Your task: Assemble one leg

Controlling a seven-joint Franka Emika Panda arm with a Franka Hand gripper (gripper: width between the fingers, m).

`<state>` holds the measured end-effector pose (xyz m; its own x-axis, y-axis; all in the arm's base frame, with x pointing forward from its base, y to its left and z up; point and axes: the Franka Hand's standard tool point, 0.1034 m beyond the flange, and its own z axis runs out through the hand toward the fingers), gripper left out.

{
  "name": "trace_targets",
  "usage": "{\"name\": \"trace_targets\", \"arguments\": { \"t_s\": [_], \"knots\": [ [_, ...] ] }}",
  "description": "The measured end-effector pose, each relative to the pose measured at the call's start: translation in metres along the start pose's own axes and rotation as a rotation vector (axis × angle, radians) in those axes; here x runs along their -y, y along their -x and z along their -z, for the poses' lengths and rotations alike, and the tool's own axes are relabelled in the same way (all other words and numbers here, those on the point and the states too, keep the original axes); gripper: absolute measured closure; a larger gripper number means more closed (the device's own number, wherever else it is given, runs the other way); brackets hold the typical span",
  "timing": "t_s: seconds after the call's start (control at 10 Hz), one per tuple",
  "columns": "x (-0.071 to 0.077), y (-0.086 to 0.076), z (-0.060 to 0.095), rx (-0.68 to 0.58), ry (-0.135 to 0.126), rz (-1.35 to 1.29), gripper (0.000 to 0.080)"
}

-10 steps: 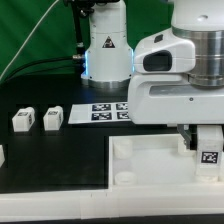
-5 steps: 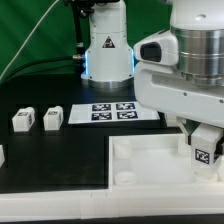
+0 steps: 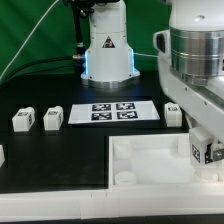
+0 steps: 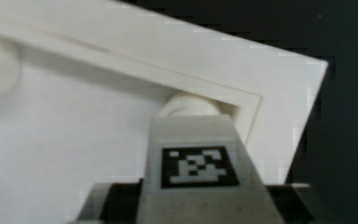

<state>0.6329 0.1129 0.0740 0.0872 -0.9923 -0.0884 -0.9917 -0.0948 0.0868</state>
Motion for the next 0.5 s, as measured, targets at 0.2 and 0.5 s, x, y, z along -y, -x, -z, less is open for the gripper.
{"name": "trace_targets", "arguments": {
  "t_s": [0.2, 0.5],
  "knots": [
    [0.0003, 0.0005, -0.0003, 0.017, -0.003, -0.183, 0.0508],
    [-0.0002, 0.0016, -0.0017, 0.019, -0.001, -0.122, 0.0284]
  ]
}}
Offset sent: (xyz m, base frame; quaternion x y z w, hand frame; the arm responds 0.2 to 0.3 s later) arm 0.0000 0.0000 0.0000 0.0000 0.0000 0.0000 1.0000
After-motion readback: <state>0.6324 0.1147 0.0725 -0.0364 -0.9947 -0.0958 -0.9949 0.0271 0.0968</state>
